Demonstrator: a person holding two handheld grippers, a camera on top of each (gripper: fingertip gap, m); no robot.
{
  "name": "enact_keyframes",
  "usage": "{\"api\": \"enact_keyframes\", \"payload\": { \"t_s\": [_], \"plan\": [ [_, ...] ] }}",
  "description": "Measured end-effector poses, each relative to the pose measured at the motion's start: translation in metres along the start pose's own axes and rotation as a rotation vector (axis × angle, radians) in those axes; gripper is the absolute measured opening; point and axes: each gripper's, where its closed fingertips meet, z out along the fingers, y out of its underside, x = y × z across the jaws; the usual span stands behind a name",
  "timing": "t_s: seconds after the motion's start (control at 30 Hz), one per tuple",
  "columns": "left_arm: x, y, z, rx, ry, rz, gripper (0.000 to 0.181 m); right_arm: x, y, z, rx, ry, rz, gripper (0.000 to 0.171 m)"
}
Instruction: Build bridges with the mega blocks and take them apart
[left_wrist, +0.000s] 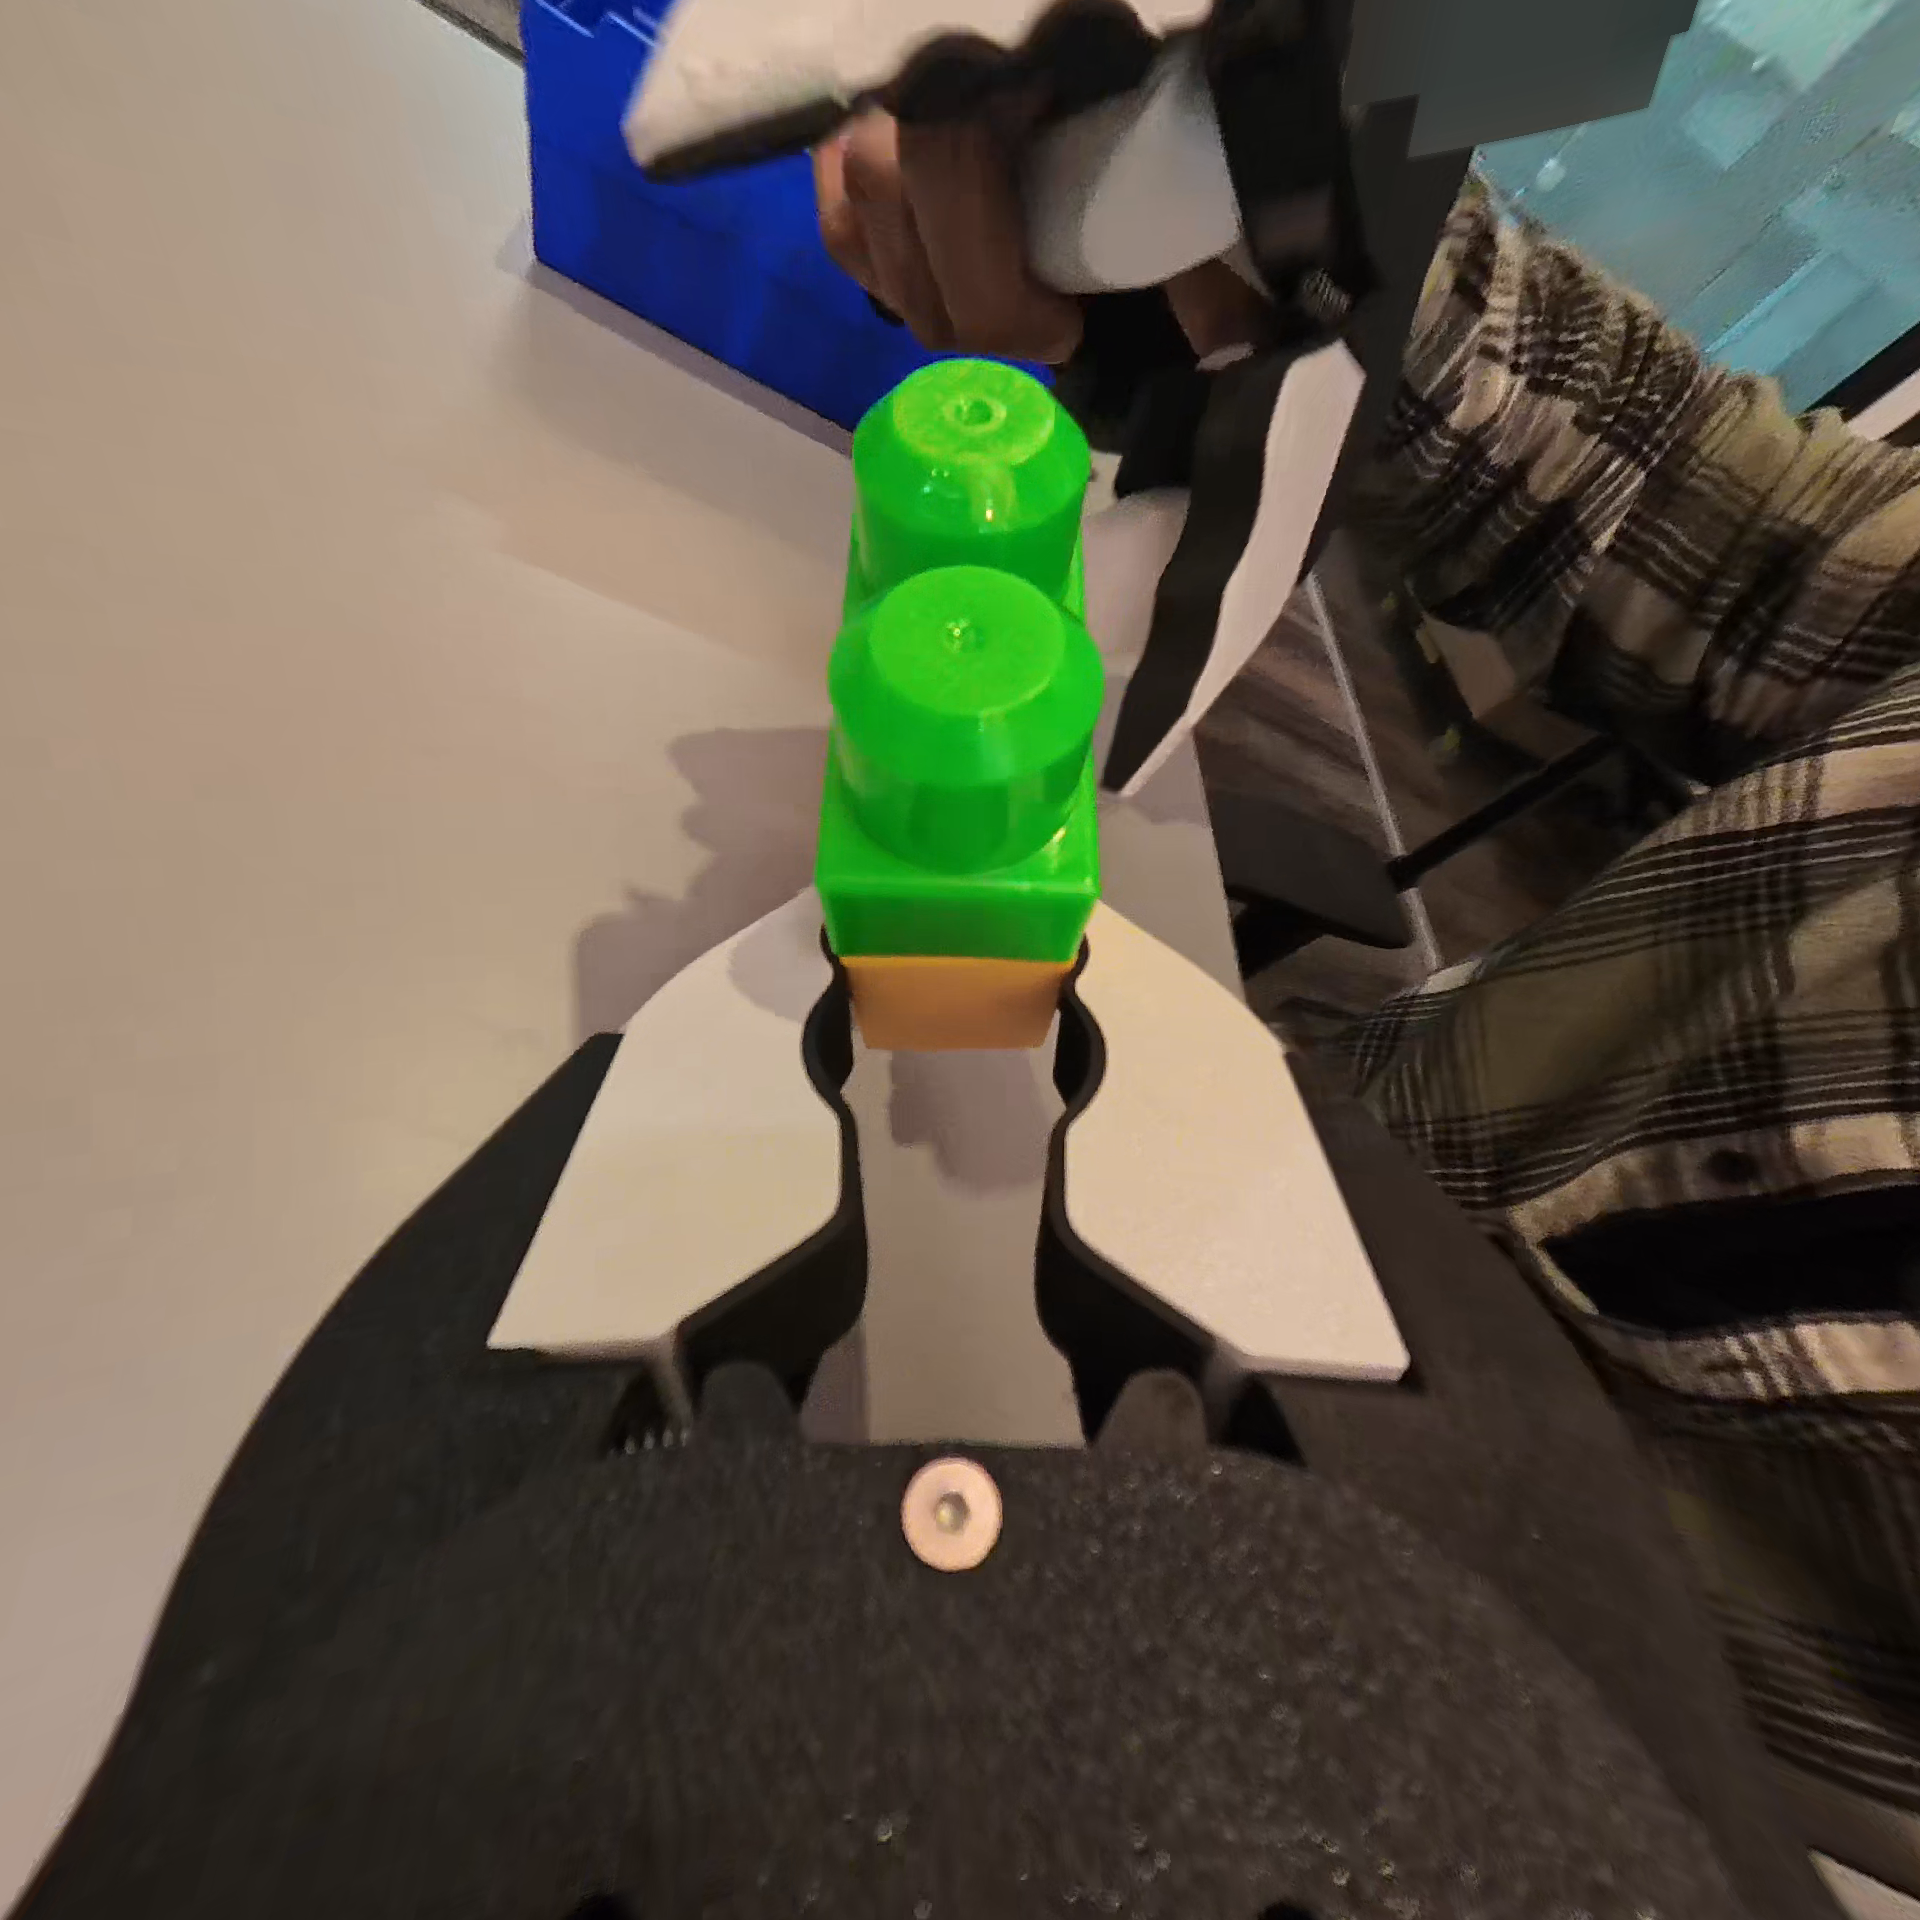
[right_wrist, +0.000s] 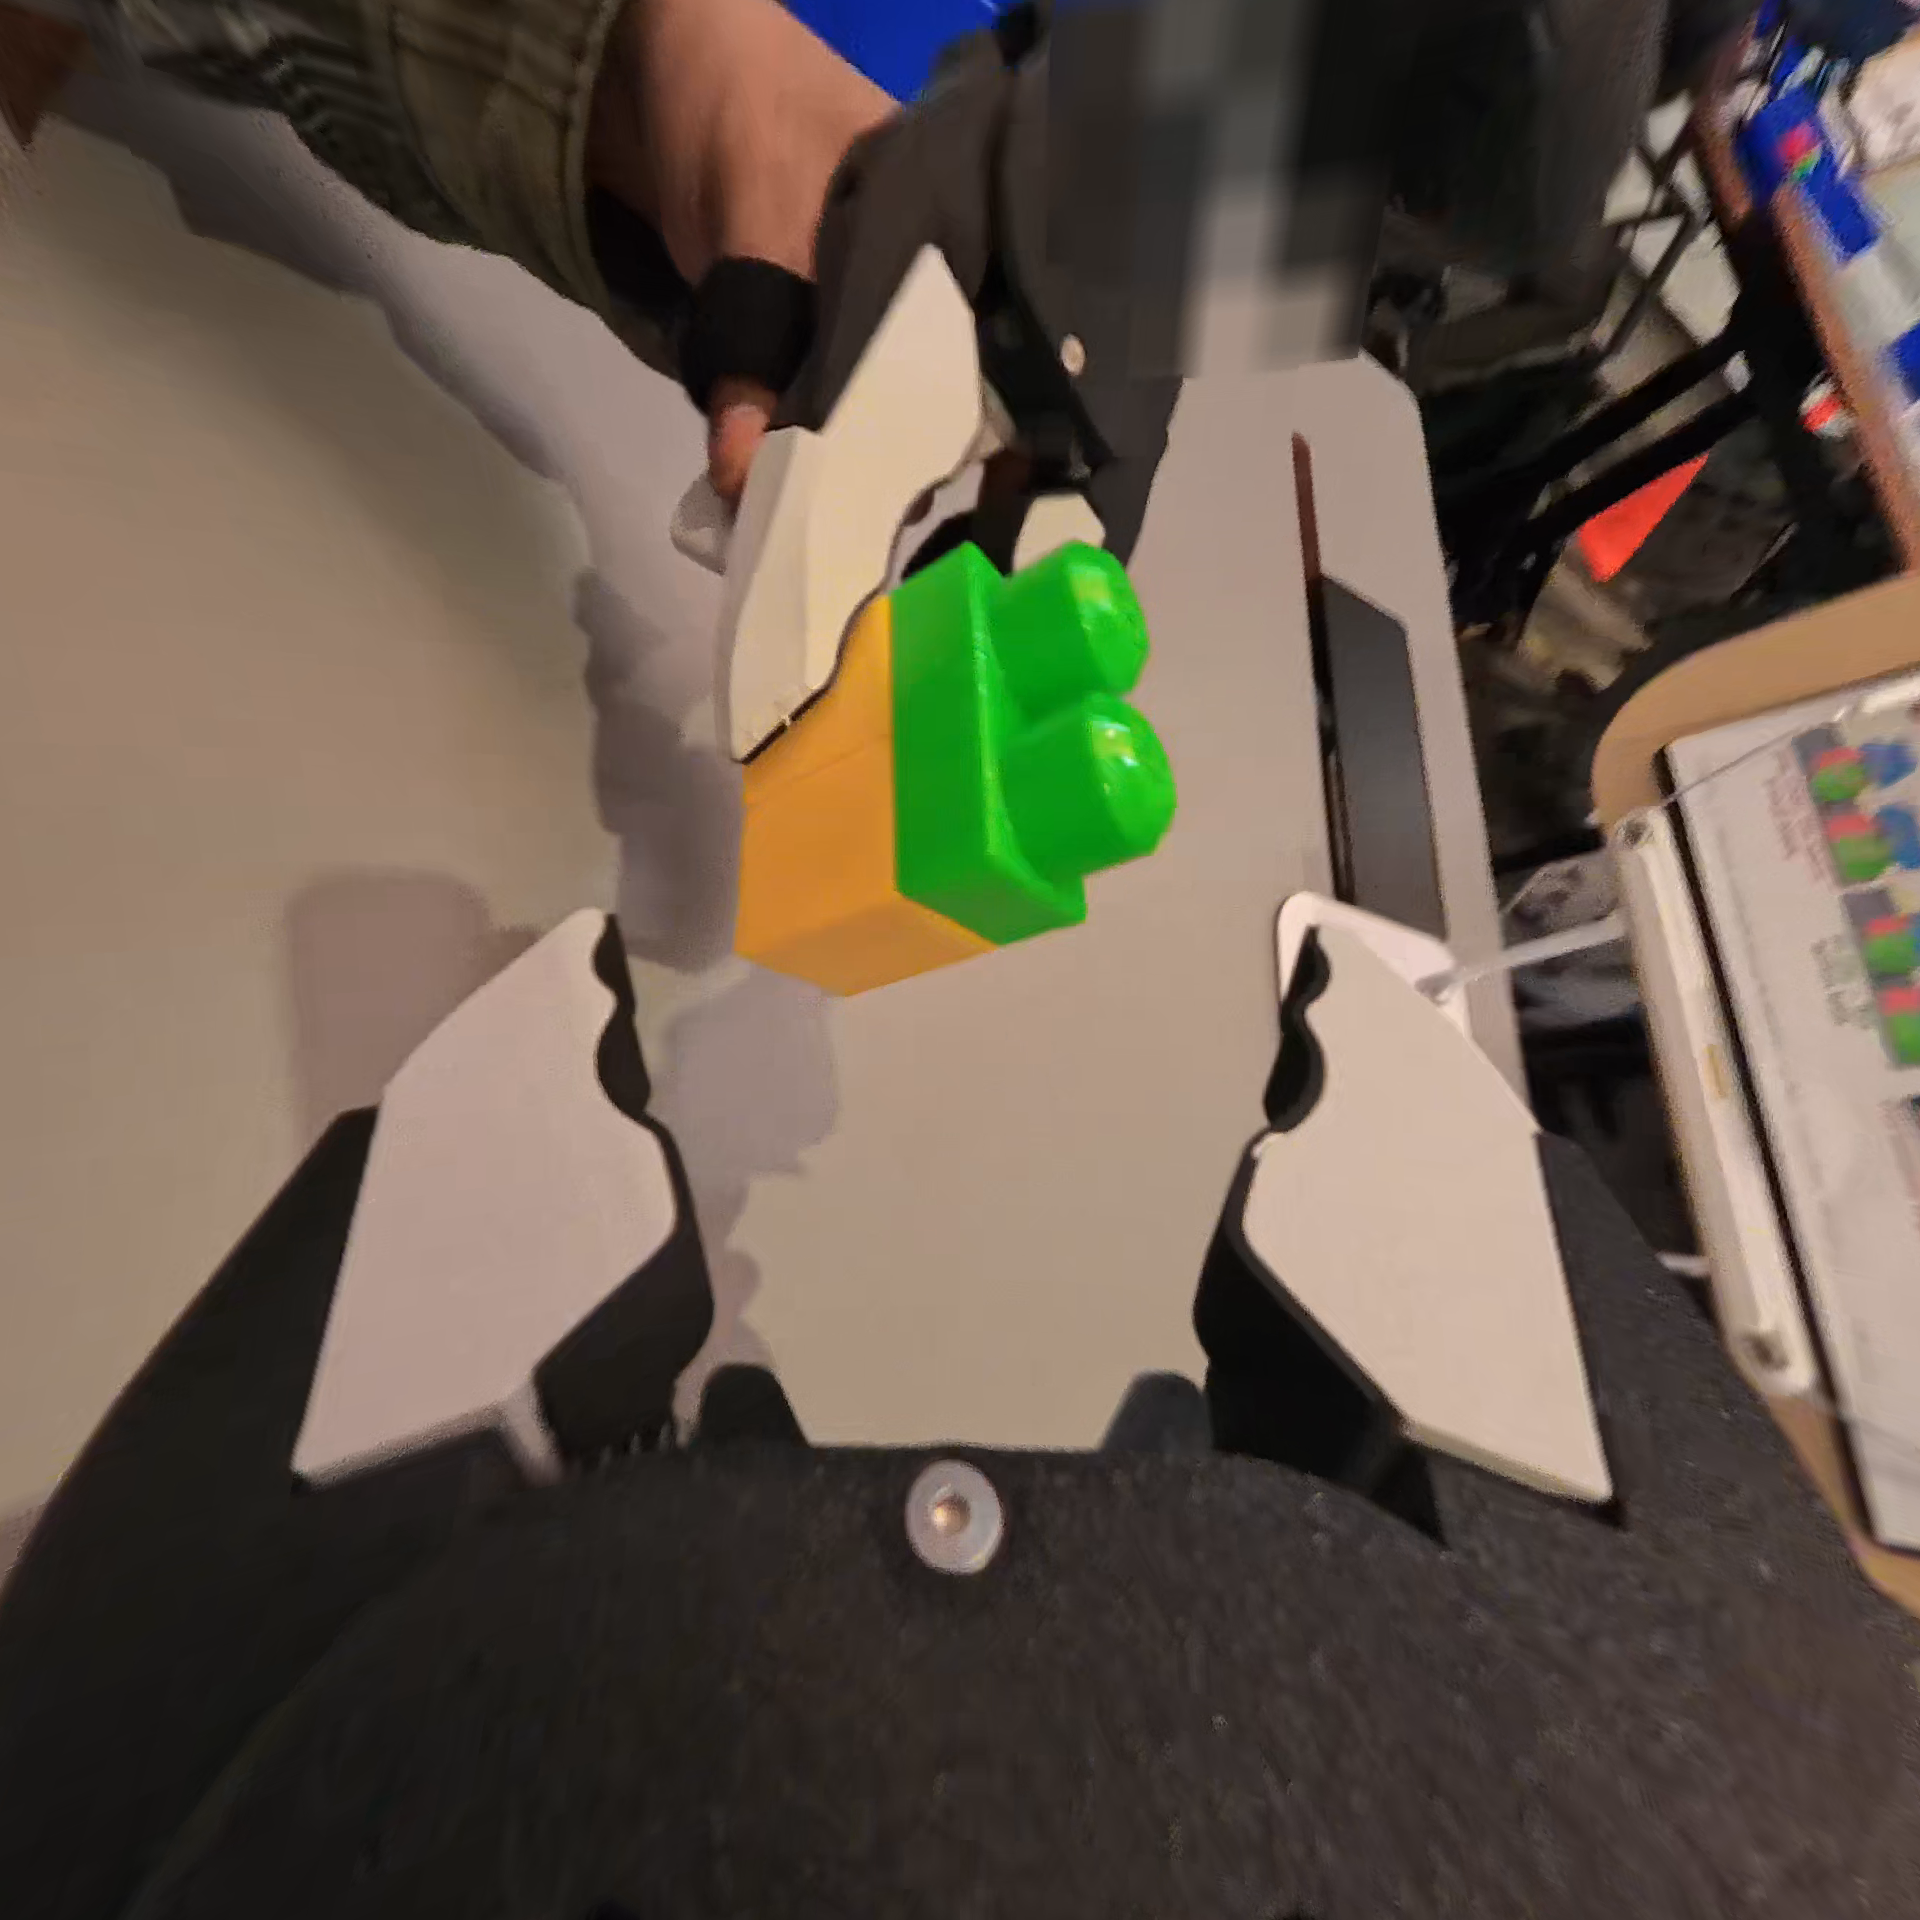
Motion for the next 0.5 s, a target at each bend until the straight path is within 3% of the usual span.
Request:
{"api": "enact_keyframes", "payload": {
  "t_s": [0.2,0.5],
  "plan": [
    [-0.018,0.005,0.002,-0.109,-0.224,0.217,0.036,-0.009,-0.009,-0.008,-0.013,-0.246,0.235,0.096],
    [-0.016,0.003,0.008,-0.168,-0.3,0.338,0.036,-0.01,-0.009,0.001,-0.039,-0.364,0.349,0.073]
  ]
}}
